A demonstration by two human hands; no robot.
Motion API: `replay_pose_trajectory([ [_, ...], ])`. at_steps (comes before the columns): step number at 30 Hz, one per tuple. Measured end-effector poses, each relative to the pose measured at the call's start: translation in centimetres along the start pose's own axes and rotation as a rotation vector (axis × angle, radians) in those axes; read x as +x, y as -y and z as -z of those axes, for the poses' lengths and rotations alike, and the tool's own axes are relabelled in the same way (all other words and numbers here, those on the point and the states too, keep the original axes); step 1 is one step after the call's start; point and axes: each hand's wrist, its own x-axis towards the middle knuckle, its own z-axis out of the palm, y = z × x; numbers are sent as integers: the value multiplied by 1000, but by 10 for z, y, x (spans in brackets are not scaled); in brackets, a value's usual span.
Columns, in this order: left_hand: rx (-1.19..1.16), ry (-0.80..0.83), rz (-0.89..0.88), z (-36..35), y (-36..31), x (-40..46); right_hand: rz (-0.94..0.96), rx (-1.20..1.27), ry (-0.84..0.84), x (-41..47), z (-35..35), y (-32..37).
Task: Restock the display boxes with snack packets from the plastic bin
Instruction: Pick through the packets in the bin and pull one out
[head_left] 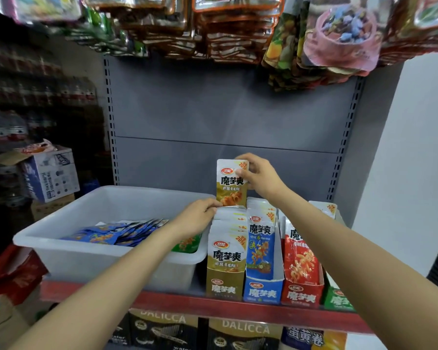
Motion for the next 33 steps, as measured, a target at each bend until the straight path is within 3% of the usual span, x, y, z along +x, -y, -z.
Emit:
replay_pose_trajectory([
  [4, -17, 9, 10, -2, 1, -2, -75, -80, -28, -4, -6, -12],
  [11, -39, 6, 20, -4, 4, -7, -98, -452, -2, -9, -18, -22],
  [17, -83, -42, 11, -8, 7, -11, -155, -643, 138, -8, -25, -28],
  [23, -119, -45, 13, -9, 11, -15, -128, -683, 135, -16, -30, -29],
  [28, -54, -103, 40, 13, 35, -33, 46, -665, 64, -21, -51, 3],
  [33, 137, -215, 235, 62, 85, -53, 76, -571, 283, -19, -110, 49],
])
